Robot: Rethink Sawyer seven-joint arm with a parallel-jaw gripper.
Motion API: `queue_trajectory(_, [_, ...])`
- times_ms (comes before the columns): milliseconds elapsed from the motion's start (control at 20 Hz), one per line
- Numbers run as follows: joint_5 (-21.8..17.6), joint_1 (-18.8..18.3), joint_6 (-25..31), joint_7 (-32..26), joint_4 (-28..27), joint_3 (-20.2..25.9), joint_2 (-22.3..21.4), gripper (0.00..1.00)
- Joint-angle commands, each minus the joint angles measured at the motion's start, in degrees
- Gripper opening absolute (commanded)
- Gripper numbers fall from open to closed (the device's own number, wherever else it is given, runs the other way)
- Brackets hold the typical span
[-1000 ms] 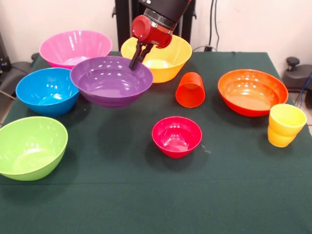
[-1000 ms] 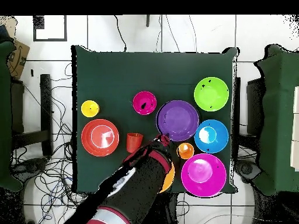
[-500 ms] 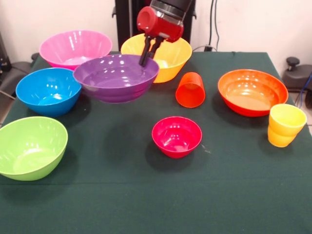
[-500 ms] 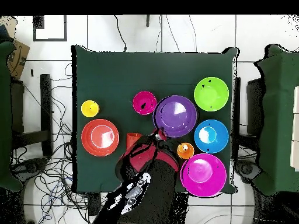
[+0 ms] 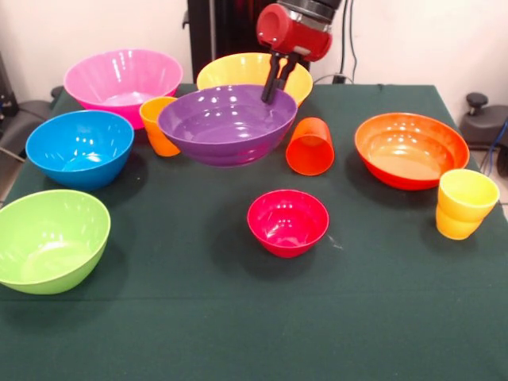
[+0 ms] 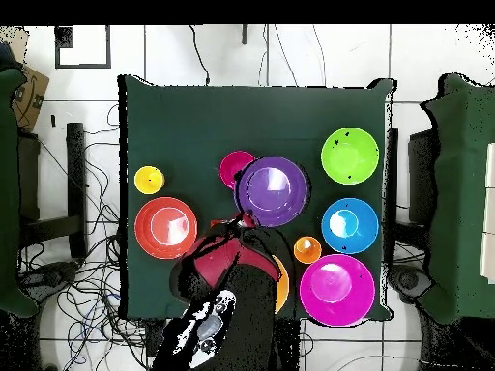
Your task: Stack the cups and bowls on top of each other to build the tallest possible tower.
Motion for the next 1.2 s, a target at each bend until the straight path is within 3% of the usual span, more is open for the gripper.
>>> queue_trajectory(50, [-1.5,0.0,7.9,-2.1,0.8,7.5,-0.2,0.00])
queue_trajectory(450, [-2.7,0.5,6.9,-0.9,-1.1,6.7,1.2,0.00])
queue_trajectory(900, [-0.1,3.3,8.6,2.4,-5.1,6.2,4.6,0.00])
queue_trajectory(1200, [0.8,3.0,8.3,2.8,-5.0,6.9,4.4,0.00])
